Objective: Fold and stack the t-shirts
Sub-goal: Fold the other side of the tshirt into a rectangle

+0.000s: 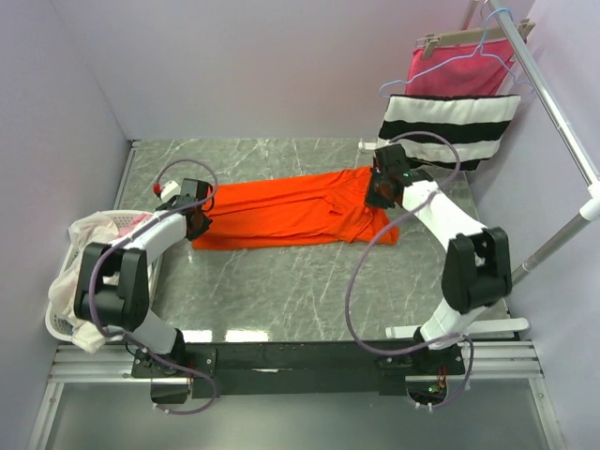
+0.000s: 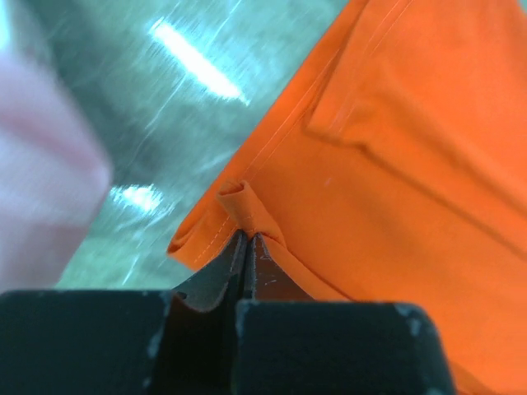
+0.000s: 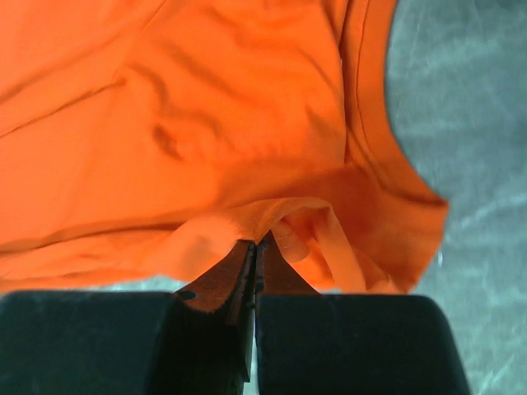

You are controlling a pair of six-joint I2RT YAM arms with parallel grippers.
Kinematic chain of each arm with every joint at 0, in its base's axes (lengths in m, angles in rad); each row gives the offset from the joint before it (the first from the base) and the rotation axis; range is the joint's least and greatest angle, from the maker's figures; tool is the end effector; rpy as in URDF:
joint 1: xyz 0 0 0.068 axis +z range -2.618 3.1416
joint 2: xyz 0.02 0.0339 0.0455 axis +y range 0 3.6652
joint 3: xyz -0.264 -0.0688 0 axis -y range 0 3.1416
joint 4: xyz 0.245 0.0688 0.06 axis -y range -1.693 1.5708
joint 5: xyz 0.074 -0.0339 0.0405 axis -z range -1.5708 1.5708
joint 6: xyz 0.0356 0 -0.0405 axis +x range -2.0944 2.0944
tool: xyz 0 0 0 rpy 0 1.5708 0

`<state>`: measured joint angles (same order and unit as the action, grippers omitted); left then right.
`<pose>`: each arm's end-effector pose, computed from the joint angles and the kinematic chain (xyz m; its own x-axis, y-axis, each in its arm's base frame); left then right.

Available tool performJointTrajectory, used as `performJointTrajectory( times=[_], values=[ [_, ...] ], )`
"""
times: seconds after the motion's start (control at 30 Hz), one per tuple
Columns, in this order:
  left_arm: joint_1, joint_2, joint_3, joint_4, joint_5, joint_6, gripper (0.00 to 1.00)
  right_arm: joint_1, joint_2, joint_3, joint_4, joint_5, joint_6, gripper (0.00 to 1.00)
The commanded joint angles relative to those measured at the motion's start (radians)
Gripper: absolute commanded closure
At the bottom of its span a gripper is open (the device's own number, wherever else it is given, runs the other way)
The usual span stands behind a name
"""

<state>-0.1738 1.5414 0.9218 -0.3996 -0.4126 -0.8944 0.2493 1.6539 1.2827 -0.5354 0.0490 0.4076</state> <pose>0.3003 -0.0382 0.1932 -0.4872 -0.6398 -0.5944 -0.6846 0.7024 -0.1949 0.3488 0.0870 0.2574 -0.7866 0.2083 -0.5812 0.1031 0.9725 0.2089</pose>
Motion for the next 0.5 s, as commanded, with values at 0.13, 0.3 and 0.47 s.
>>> performJointTrajectory(
  times=[0.13,0.3,0.47],
  values=[
    [0.014,0.167,0.135,0.044,0.014,0.051,0.99,-0.027,0.222,0.204,0.0,-0.005,-0.036,1.0],
    [0.023,0.21,0.149,0.03,0.009,0.052,0.99,-0.033,0.305,0.332,-0.024,0.006,-0.021,1.0],
    [0.045,0.198,0.132,0.021,0.005,0.054,0.99,-0.044,0.368,0.438,-0.063,0.042,-0.018,1.0]
  ],
)
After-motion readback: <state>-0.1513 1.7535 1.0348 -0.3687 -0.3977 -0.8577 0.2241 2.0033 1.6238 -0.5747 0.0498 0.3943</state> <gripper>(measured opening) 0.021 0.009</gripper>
